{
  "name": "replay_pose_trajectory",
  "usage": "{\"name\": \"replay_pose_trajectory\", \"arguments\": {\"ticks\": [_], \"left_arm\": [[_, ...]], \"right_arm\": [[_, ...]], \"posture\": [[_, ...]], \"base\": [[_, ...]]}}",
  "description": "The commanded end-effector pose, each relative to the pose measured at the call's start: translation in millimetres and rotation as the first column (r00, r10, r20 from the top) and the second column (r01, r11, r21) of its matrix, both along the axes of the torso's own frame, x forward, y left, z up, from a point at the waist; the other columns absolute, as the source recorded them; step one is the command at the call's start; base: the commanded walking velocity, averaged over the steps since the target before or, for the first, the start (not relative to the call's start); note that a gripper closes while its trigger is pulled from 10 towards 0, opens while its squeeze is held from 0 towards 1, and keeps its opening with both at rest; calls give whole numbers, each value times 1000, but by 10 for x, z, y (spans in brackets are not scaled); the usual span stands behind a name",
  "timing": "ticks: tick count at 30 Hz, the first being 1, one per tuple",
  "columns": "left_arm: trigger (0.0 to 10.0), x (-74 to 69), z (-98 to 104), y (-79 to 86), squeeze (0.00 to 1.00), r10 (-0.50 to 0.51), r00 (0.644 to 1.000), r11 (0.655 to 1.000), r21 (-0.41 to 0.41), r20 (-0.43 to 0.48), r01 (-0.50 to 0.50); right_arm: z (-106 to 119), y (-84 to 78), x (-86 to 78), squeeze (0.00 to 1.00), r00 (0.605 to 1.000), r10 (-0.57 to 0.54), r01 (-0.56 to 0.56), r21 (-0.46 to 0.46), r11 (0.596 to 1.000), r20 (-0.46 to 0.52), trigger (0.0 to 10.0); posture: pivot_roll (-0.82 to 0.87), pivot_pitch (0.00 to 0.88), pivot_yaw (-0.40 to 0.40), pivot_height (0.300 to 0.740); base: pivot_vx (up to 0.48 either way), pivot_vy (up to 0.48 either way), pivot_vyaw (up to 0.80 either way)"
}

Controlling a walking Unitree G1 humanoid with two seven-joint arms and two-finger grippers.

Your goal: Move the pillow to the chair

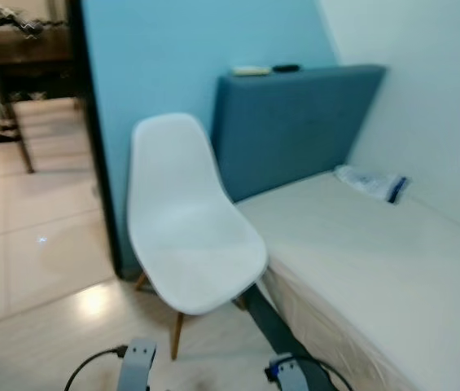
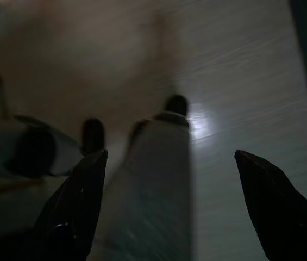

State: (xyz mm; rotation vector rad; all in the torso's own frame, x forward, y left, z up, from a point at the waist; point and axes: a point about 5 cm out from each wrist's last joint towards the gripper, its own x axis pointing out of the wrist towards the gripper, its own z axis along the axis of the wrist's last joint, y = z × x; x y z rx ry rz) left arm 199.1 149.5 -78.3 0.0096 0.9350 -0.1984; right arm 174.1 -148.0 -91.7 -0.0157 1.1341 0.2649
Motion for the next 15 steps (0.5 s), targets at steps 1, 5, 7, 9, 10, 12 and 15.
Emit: {"name": "replay_pose_trajectory", "arguments": {"ticks": [1, 5, 7, 9, 10, 12, 15], "left_arm": [[10000, -118, -57, -248, 0, -170, 984, 986, -14, -47, 169], [10000, -117, -52, -281, 0, -225, 973, 974, -12, -43, 225], [10000, -100, -45, -268, 0, -246, 968, 969, -2, -48, 246], [10000, -93, -43, -259, 0, -240, 970, 971, -4, -50, 240], [10000, -83, -39, -238, 0, -226, 973, 974, -2, -50, 226], [10000, -72, -35, -213, 0, -192, 980, 981, -16, -48, 191], [10000, -84, -40, -206, 0, -180, 983, 984, -27, -48, 179]], "right_arm": [[31, -67, 73, 0, 995, -93, 93, -3, 996, 23, 10000], [60, -55, 134, 0, 987, -152, 150, 32, 988, 45, 10000], [65, -66, 144, 0, 990, -128, 128, 13, 992, 53, 10000], [67, -95, 145, 0, 990, -130, 130, 3, 992, 55, 10000], [86, -160, 177, 0, 982, -174, 174, 5, 985, 68, 10000], [111, -248, 213, 0, 969, -234, 233, 19, 972, 84, 10000], [103, -272, 190, 0, 970, -231, 230, 19, 973, 79, 10000]], "posture": [[-2, 0, 17, 740], [-37, 0, 41, 740], [-51, 0, 49, 740], [-59, 0, 52, 740], [-66, 0, 55, 740], [-70, 0, 57, 740], [-66, 0, 48, 740]], "base": [[0, 0, -719], [0, 0, -716], [0, 0, -719], [0, 0, -719], [0, 0, -712], [0, 0, -719], [0, 0, -723]]}}
